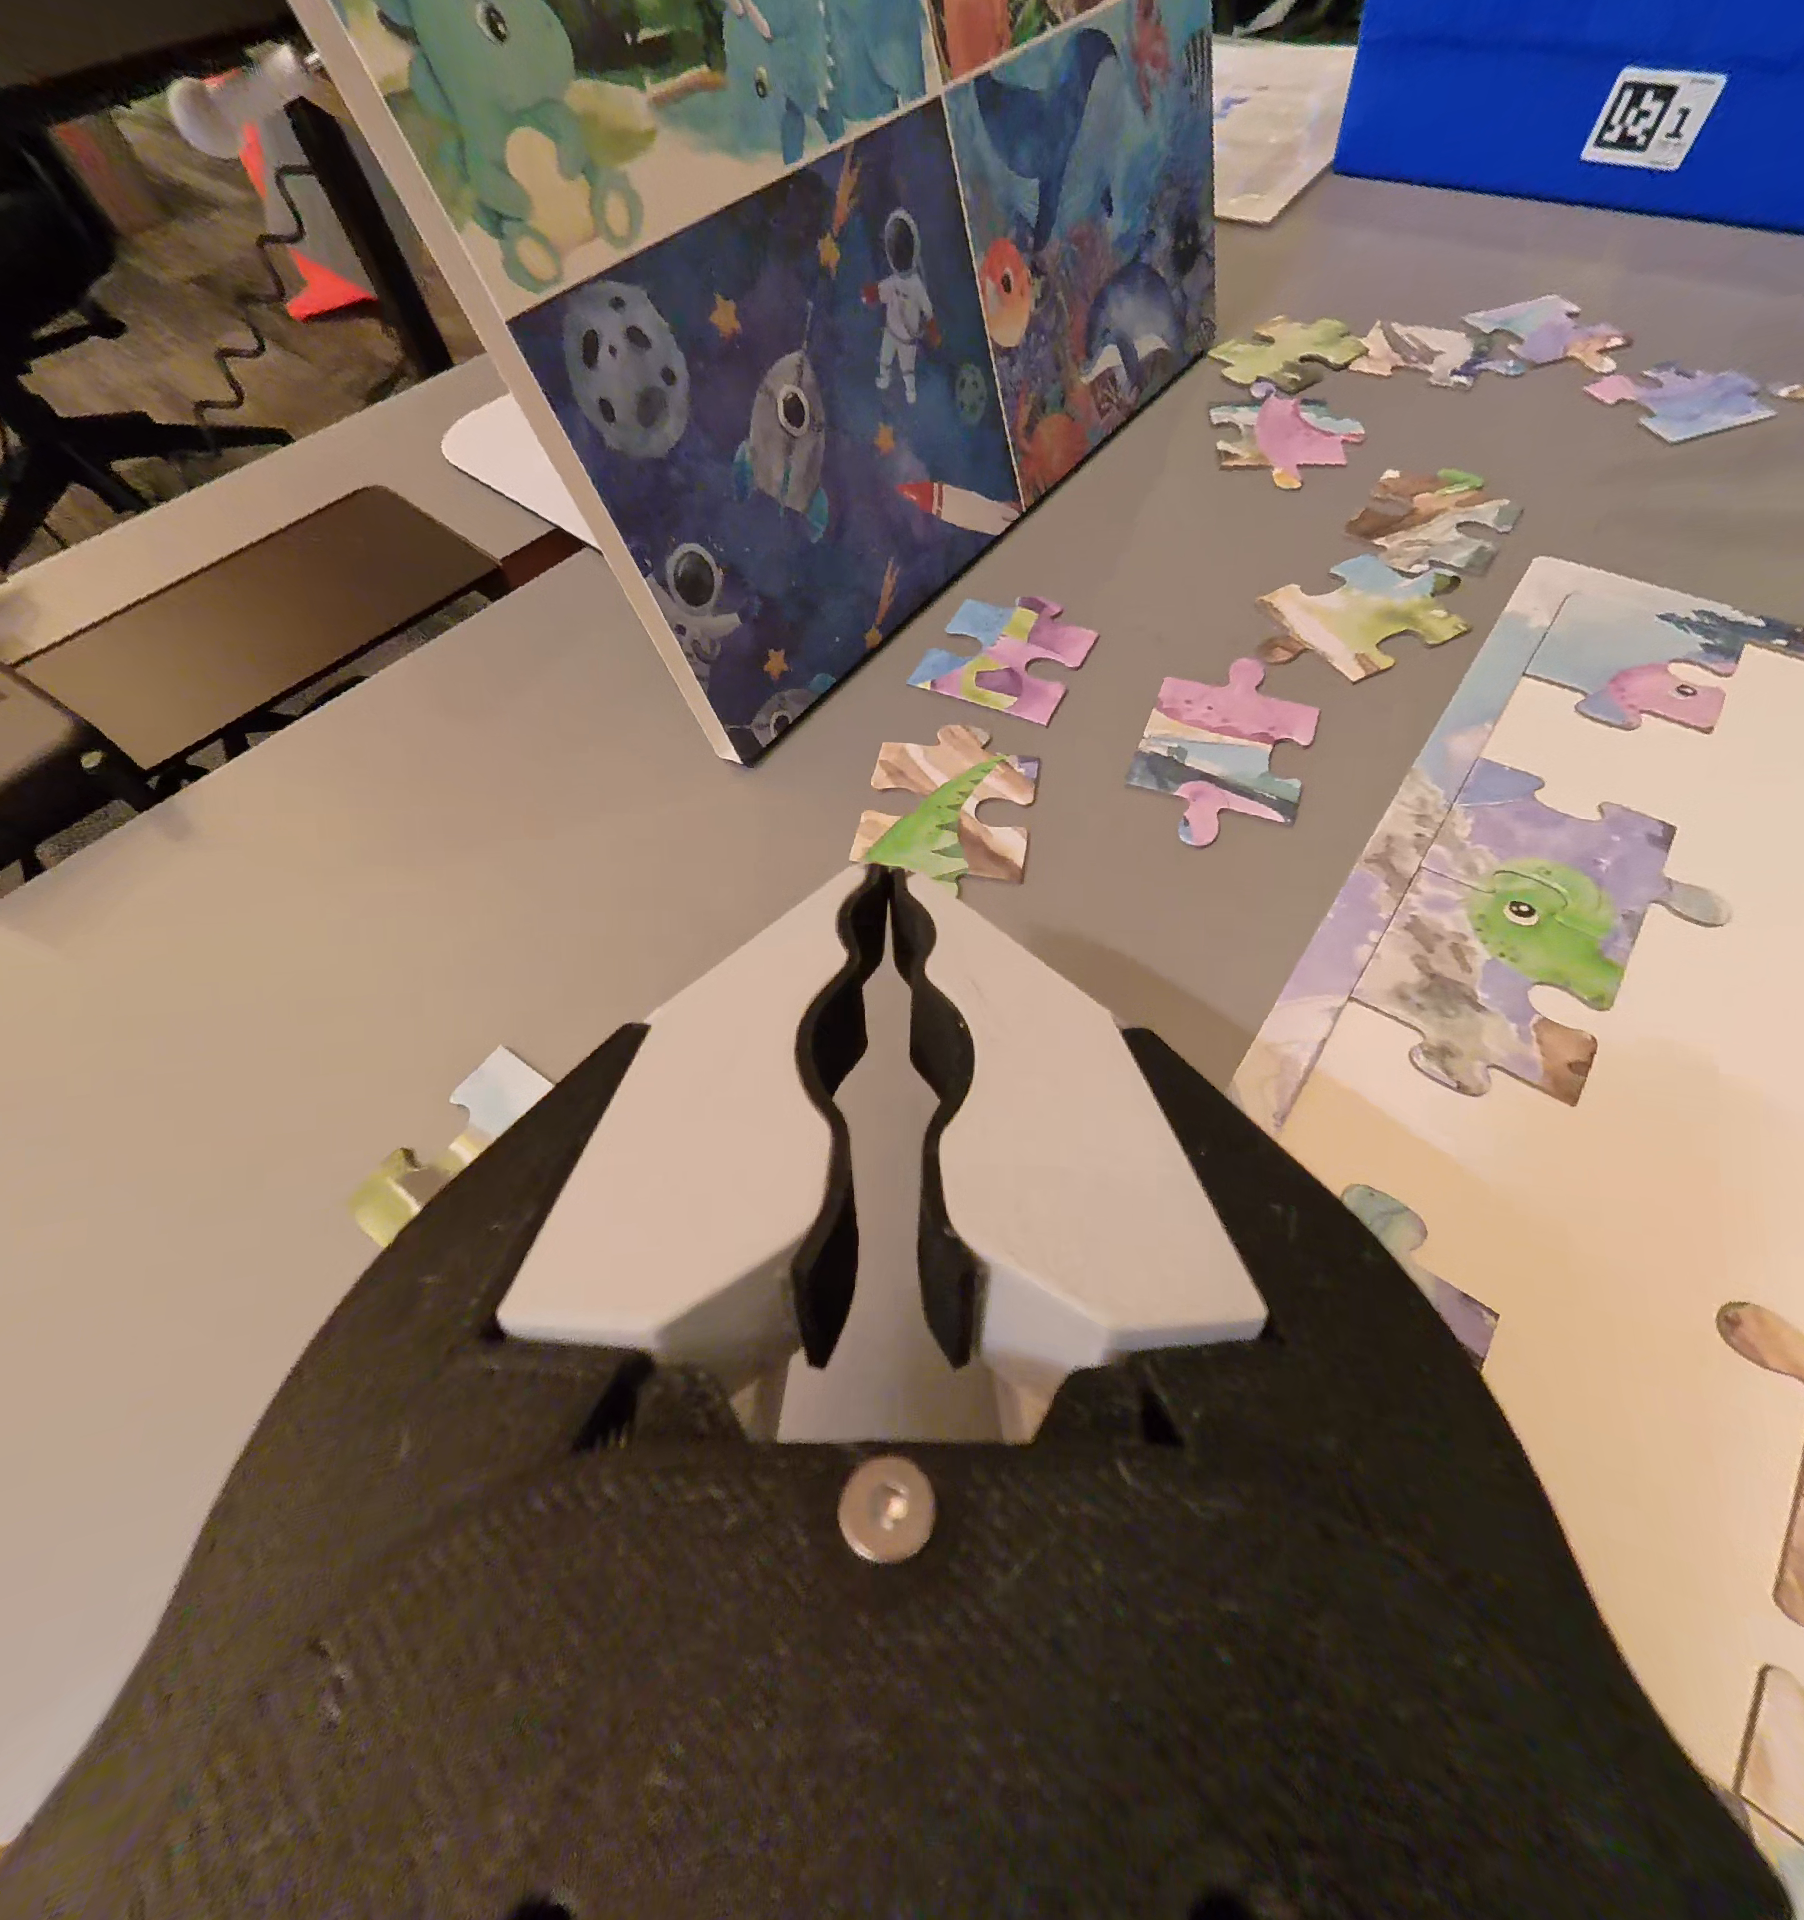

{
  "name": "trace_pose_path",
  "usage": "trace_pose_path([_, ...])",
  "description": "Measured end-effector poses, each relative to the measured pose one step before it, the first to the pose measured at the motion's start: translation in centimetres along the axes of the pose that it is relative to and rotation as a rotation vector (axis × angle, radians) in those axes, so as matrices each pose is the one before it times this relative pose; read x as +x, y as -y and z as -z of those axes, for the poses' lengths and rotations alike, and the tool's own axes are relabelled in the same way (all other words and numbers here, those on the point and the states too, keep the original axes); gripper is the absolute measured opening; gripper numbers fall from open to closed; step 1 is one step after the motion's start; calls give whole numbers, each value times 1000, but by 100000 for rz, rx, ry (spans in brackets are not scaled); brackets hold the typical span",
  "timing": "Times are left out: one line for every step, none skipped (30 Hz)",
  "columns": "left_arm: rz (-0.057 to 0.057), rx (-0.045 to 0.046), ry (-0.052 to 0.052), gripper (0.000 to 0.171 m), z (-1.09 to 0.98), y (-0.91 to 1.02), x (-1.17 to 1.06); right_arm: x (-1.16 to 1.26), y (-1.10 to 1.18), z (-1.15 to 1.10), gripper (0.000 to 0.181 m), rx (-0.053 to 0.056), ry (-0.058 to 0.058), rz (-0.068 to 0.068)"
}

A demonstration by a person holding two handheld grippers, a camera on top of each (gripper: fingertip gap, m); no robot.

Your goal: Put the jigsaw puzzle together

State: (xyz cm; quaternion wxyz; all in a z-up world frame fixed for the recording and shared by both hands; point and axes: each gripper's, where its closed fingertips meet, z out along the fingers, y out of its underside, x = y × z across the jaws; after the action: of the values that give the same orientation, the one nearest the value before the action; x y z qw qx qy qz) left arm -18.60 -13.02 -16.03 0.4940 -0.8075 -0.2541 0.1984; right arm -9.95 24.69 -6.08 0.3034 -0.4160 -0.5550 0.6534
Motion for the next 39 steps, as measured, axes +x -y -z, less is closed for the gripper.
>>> trace_pose_path([59,-451,-767,0,-49,-60,82,311,-128,139,16,-779,-1863,951])
trace_pose_path([281,-627,-1083,0,-74,-79,94,222,-121,73,16,-761,-1407,777])
trace_pose_path([476,-824,-1084,0,-98,-100,73,74,-76,7,16,-472,-641,532])
trace_pose_path([506,-874,-778,0,-100,-112,46,-76,-90,-90,15,-363,30,312])
trace_pose_path([514,-845,-135,0,-91,-100,-37,-181,-150,-160,15,-633,351,370])
trace_pose_path([595,-722,511,0,-80,-92,-125,-205,-259,-220,15,-1183,185,815])
trace_pose_path([506,-543,875,0,-50,-65,-148,-176,-390,-262,16,-2286,-446,2176])
trace_pose_path([385,-291,877,0,-33,-36,-145,6,-634,-295,16,-4386,-2092,4536])
trace_pose_path([443,-93,1029,0,-11,-16,-164,346,-839,-230,15,-6345,-4745,6693])
trace_pose_path([487,-7,790,0,0,-3,-140,660,-836,-134,11,-6333,-7044,7309])
trace_pose_path([544,-45,296,0,-2,-7,-89,625,-646,-83,8,-4531,-6972,6131])
trace_pose_path([638,-145,54,0,-11,-24,-78,205,-368,-131,6,-2149,-3927,4236])
trace_pose_path([615,-234,-91,0,-28,-34,-54,-294,-92,-193,5,-367,-36,1651])
trace_pose_path([430,-232,-211,0,-26,-22,-22,-632,80,-254,6,282,2853,-896])
trace_pose_path([189,-132,-148,0,-11,-19,-3,-777,81,-285,8,294,4131,-2440])
trace_pose_path([-16,13,-32,0,5,-1,11,-724,-23,-293,10,90,4062,-2730])
trace_pose_path([-198,111,104,0,8,7,9,-587,-114,-294,12,-142,3172,-2324])
trace_pose_path([-351,75,178,0,6,17,22,-441,-152,-282,12,-260,2231,-1589])
trace_pose_path([-351,-74,132,0,-11,-11,20,-313,-199,-292,13,-592,1500,-731])
trace_pose_path([-284,-190,35,0,-14,-22,22,-185,-270,-311,13,-1076,762,21])
trace_pose_path([-195,-169,21,0,-26,-13,15,-77,-393,-340,13,-1604,282,304])
trace_pose_path([-63,-99,13,0,-11,-15,7,-58,-506,-360,14,-2049,279,106])
trace_pose_path([11,-86,-188,0,-17,-11,18,-85,-524,-343,15,-2118,611,-261])
trace_pose_path([-5,-147,-365,0,-12,-20,42,-139,-436,-309,16,-1773,965,-551])
trace_pose_path([-42,-257,-393,0,-35,-29,54,-124,-304,-229,19,-1325,833,-620])
trace_pose_path([-88,-407,-291,0,-36,-54,43,-63,-173,-161,21,-896,447,-615])
trace_pose_path([-221,-385,-98,0,-42,-36,41,38,-77,-131,26,-414,-247,-728])
trace_pose_path([-316,-169,120,0,-16,-18,8,127,-42,-127,30,-76,-640,-830])
trace_pose_path([-266,72,177,0,2,8,14,166,-4,-209,32,134,-519,-754])
trace_pose_path([-92,134,30,0,13,17,-1,250,44,-380,35,-99,-548,-125])
trace_pose_path([94,49,-181,0,4,2,12,388,90,-547,38,-845,-885,782])
trace_pose_path([224,12,-274,0,-3,1,4,401,187,-723,43,-1313,-606,1664])
trace_pose_path([306,30,-277,0,3,11,-4,481,202,-851,49,-1920,-926,1822])
trace_pose_path([350,37,-296,0,4,0,-4,625,285,-949,54,-1841,-1356,2148])
trace_pose_path([353,141,-271,0,14,16,-6,765,293,-1058,59,-2258,-1561,2051])
trace_pose_path([358,284,-199,0,28,34,-20,811,201,-1118,59,-2937,-1140,1118])
trace_pose_path([382,245,-217,0,19,24,-10,713,161,-1151,59,-3129,-185,-460])
trace_pose_path([369,142,-294,0,16,16,-16,592,159,-1123,59,-2935,785,-1735])
trace_pose_path([325,105,-337,0,11,16,8,363,155,-1057,58,-2274,1972,-2677])
